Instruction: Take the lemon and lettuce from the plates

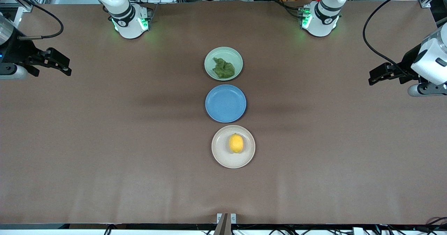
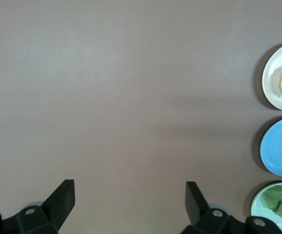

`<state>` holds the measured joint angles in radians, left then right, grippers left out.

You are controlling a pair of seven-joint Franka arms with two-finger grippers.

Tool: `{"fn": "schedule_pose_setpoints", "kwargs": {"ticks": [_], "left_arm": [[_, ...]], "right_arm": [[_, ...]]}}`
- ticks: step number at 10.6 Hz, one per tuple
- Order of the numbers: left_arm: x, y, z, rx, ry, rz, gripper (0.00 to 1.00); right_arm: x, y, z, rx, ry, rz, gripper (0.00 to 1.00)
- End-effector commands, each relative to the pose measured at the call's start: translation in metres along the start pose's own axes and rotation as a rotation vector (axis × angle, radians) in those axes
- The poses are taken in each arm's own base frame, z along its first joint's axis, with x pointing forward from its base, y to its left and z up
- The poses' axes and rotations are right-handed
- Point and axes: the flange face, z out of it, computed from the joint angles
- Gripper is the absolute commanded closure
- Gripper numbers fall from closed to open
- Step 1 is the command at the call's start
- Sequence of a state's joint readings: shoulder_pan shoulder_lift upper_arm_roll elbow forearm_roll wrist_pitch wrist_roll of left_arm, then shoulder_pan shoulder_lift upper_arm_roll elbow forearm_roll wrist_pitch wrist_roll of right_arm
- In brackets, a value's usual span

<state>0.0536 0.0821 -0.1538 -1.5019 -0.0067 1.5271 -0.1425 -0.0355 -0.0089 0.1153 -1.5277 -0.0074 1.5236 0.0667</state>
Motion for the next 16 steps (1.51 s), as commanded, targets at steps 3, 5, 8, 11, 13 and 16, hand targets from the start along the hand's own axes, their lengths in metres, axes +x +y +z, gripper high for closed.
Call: {"fn": "schedule_pose_setpoints", "kwargs": {"ticks": [3,5,8,11,13,16], "left_arm": [[-0.002,0.002,0.001,0.023,-0.014,0.027,0.0],[-0.002,0.002,0.001,0.023,-0.014,0.027,0.0],[0.0,0.003,0.003,0.025,-0.018,0.029,0.0],[0.001,0.003,0.006,0.024,-0.02,0.03,0.0],[0.005,0.003,0.011,0.024,-0.027,0.03,0.0],[0.016,0.033,0.037,0.025,-0.056,0.081,0.0]], "right_arm": [[0.001,0.002,-0.002,0.012,0.0,0.005,0.0],[0.001,0.002,-0.002,0.012,-0.001,0.005,0.0],[0.001,0.002,-0.002,0.012,-0.001,0.005,0.0],[0.001,0.003,-0.002,0.012,-0.001,0.006,0.0],[0.0,0.002,0.0,0.01,-0.007,0.003,0.0],[0.004,0.003,0.006,0.011,-0.018,0.005,0.0]]}}
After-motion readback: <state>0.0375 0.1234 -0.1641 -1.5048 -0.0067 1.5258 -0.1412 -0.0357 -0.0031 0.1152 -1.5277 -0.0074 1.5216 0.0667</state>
